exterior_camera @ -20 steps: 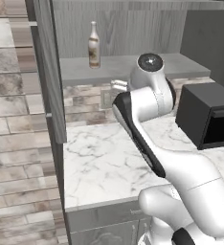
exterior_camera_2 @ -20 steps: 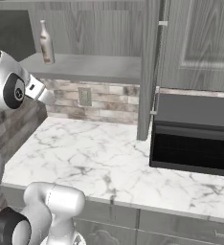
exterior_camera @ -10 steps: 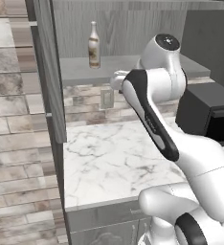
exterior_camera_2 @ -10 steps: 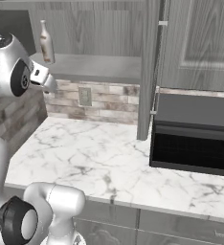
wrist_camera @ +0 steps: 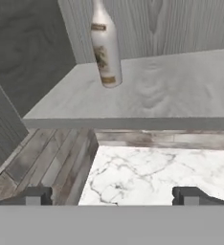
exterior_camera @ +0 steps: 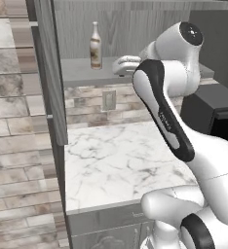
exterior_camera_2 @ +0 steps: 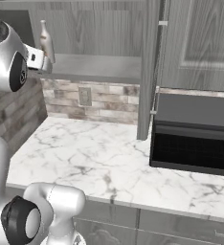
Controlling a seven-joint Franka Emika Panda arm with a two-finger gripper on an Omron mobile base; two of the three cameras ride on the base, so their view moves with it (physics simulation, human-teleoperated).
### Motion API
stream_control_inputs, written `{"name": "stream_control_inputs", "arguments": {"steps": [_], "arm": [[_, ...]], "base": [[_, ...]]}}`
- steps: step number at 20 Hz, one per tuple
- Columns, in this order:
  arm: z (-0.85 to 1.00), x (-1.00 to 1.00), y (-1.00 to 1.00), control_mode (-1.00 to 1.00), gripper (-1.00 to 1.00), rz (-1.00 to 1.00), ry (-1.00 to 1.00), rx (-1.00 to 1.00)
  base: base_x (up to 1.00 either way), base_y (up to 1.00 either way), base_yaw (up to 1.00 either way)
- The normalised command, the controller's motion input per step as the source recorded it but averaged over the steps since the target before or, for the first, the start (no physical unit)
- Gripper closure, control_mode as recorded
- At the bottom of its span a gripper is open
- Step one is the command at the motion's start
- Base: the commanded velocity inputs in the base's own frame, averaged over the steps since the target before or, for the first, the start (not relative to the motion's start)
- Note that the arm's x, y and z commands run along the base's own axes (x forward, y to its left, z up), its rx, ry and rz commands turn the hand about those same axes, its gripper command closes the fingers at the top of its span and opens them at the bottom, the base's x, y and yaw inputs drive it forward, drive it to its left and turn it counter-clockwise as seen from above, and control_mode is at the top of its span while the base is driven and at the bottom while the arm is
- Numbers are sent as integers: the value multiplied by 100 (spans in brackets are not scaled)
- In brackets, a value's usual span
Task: Open the cabinet directly in front. Then move the liquor and the cup to the dining counter with the candle on it.
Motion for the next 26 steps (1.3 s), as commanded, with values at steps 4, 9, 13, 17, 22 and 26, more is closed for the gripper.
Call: {"name": "stream_control_inputs", "arguments": {"steps": [4, 9, 13, 17, 22, 26], "arm": [[78, 0, 14, -100, -100, 17, -3, -1], [15, 26, 26, -100, -100, 2, 0, -8], [0, 43, 13, -100, -100, 0, 0, -5], [0, 48, 7, -100, -100, 0, 0, -3], [-14, 48, 11, -100, -100, 0, -11, -4], [-17, 31, 7, -100, -100, 0, -14, -3]], "base": [[0, 0, 0], [0, 0, 0], [0, 0, 0], [0, 0, 0], [0, 0, 0], [0, 0, 0]]}}
